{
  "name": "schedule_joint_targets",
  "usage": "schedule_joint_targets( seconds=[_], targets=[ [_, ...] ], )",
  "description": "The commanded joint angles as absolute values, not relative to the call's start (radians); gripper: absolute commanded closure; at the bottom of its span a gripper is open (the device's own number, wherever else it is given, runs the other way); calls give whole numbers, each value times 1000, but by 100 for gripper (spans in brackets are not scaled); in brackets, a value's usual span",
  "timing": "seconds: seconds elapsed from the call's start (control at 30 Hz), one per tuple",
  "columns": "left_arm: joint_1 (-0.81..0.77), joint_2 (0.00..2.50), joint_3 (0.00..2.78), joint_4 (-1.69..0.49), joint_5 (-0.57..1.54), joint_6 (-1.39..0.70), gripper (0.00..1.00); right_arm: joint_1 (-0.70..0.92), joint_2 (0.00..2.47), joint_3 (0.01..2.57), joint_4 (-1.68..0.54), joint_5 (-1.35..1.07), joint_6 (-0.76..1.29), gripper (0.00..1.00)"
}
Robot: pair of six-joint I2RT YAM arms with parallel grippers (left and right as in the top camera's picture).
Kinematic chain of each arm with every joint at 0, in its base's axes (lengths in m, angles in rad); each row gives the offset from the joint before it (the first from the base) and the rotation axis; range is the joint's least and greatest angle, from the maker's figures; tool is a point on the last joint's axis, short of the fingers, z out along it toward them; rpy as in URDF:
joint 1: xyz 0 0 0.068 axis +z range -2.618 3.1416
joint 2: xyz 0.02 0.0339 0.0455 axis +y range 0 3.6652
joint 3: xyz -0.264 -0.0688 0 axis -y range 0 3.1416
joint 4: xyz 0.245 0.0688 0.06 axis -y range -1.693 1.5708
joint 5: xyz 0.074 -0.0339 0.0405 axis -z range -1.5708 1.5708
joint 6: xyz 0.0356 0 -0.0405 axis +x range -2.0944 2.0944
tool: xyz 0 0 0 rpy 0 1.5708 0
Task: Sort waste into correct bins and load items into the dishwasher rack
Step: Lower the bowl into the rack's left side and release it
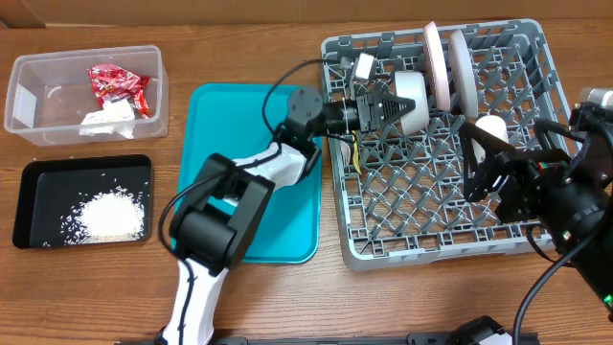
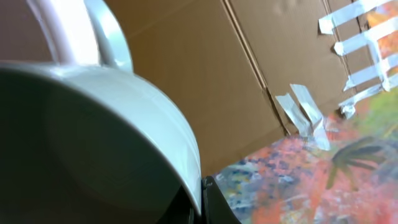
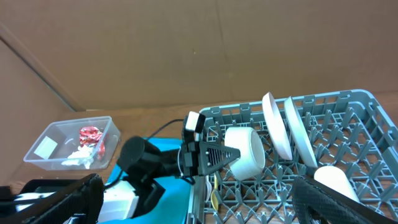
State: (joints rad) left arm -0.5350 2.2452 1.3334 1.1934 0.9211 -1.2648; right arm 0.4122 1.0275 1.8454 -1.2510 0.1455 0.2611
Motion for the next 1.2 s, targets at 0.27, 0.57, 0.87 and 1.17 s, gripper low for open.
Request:
schedule_joint_targets(
  seconds=[0.27, 0.57, 0.87, 1.17],
  targets=[
    [-523, 2323, 1335, 1227, 921, -1340, 96, 408, 1024, 1853, -1249, 154, 263, 0],
    [-497, 2323, 1335, 1195, 928, -1344, 92, 408, 1024, 1853, -1249, 154, 263, 0],
    [-463, 2323, 1335, 1149, 973, -1336, 70, 408, 1024, 1853, -1249, 154, 263, 0],
    [-402, 2321, 1335, 1333, 1082, -1419, 55, 408, 1024, 1853, -1249, 154, 263, 0]
  ],
)
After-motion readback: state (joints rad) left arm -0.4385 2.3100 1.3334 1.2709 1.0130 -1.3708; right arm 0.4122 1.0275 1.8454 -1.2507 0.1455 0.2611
